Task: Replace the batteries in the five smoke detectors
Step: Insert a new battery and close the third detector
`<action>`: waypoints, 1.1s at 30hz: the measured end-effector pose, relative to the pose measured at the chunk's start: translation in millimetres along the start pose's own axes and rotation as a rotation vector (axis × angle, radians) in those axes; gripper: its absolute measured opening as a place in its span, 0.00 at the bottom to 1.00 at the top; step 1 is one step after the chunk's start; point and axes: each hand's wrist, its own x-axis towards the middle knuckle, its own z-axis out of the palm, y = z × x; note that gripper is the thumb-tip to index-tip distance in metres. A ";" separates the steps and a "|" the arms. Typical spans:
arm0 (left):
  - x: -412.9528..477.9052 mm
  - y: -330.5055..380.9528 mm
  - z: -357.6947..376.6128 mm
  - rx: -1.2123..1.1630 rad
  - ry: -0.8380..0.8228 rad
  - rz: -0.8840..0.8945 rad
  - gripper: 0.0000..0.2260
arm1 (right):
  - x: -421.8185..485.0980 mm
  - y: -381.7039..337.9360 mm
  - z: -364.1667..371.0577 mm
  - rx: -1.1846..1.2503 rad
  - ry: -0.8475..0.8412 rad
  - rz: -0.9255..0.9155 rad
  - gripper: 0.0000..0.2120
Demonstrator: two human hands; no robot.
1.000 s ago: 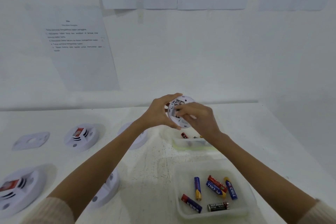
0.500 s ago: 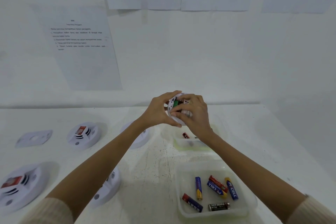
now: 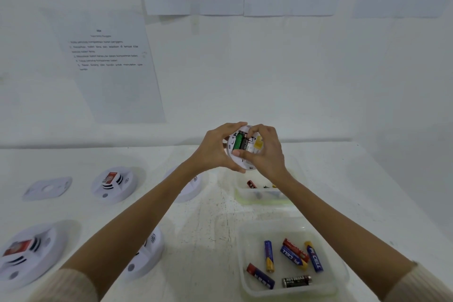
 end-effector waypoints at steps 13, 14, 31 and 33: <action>1.9 11.1 -2.4 0.049 -0.018 0.040 0.44 | -2.5 3.2 -2.3 0.208 0.057 0.058 0.26; 2.0 10.5 -1.7 0.039 0.007 0.026 0.45 | -3.7 5.8 -4.4 0.274 0.052 0.047 0.25; -59.5 -8.0 -93.7 -0.086 0.175 -0.189 0.43 | 8.7 -35.1 33.9 0.329 -0.385 -0.187 0.40; -77.8 -13.6 -118.2 -0.076 0.188 -0.203 0.42 | 8.5 -51.1 58.0 0.343 -0.418 -0.196 0.40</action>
